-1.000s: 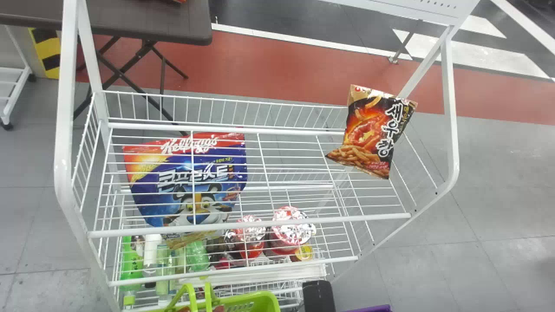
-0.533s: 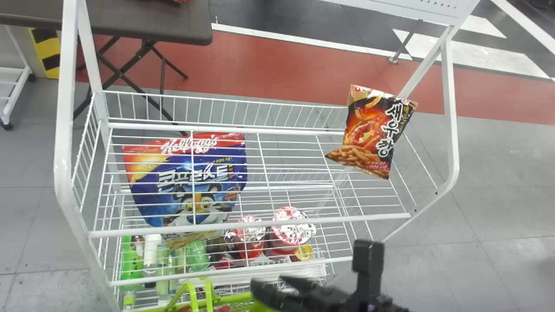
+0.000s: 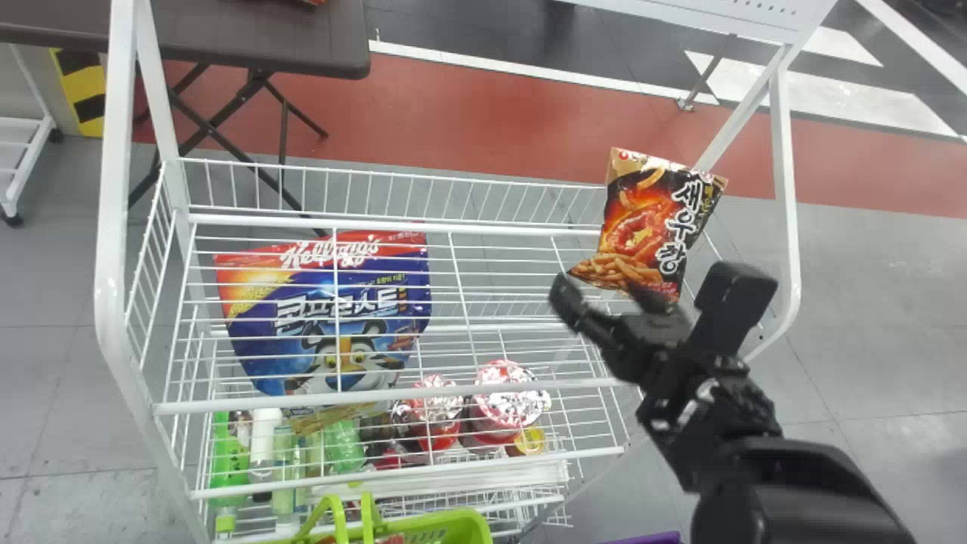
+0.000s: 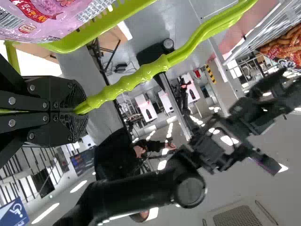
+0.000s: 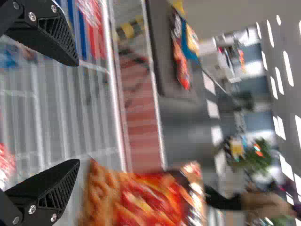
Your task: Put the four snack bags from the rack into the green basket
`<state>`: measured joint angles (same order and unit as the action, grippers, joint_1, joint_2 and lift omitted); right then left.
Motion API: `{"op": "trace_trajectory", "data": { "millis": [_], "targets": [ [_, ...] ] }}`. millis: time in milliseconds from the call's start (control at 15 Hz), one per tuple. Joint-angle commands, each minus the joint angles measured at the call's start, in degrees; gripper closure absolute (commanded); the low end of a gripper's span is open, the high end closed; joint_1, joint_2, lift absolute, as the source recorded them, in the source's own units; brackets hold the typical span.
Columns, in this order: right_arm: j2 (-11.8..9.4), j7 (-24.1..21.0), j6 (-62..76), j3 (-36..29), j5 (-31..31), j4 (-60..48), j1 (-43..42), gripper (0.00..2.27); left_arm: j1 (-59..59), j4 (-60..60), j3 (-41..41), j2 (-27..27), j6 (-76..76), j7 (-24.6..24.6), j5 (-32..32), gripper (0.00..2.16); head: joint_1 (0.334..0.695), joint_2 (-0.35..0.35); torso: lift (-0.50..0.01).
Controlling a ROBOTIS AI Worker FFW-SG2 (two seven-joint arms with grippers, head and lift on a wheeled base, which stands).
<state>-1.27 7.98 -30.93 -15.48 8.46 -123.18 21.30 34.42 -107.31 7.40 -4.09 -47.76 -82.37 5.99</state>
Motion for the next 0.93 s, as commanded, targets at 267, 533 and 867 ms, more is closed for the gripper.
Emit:
{"op": "trace_trajectory", "data": {
  "millis": [267,533,867],
  "targets": [
    [-0.1,-10.1,0.4,-2.6,-11.0,14.0,-15.6,0.10,-0.6,0.0,-0.3,-0.5,-0.5,-0.2,0.0,1.90,0.695,-0.350,-0.006],
    [-1.5,-9.6,-1.0,-4.9,-11.6,21.4,-22.0,0.10,-0.8,0.4,-0.8,-0.5,-0.5,-0.2,0.1,1.90,0.695,-0.350,-0.006],
    [-2.1,-5.7,-8.9,-5.6,-10.0,23.9,-24.8,1.98,-1.0,0.6,-0.8,-0.5,-0.5,-0.2,0.3,1.90,0.695,-0.350,-0.006]
  ]
}}
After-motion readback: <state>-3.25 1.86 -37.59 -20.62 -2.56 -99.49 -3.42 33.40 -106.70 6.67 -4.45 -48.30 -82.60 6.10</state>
